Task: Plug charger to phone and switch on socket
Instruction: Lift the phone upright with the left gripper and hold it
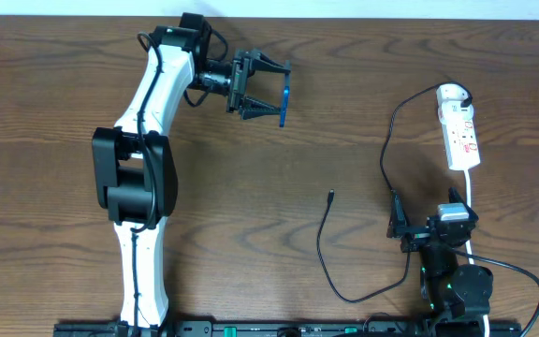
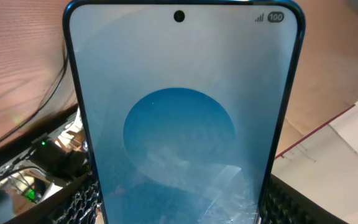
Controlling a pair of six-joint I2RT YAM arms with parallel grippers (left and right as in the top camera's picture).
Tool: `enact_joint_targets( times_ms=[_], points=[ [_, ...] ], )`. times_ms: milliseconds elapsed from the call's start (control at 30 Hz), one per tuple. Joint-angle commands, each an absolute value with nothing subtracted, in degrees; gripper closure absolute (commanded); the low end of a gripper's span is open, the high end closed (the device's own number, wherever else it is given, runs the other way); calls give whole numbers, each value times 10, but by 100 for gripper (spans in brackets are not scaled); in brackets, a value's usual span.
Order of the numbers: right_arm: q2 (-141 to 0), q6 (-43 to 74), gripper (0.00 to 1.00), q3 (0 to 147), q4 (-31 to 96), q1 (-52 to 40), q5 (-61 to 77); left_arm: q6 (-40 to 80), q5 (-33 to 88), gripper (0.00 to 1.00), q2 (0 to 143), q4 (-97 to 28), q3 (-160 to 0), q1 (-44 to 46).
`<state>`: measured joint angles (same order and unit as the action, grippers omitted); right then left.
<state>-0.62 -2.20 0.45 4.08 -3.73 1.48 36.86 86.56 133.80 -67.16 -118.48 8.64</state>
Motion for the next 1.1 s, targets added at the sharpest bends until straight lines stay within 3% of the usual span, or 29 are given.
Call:
enact_joint_targets(
  times_ms=[0, 1067],
  points=[
    [-3, -29, 1, 3, 43, -37, 12, 387, 900, 27, 1316, -675, -1184, 81],
    [-3, -29, 1, 3, 43, -37, 12, 386, 901, 27, 1315, -696, -1184, 63]
  ],
)
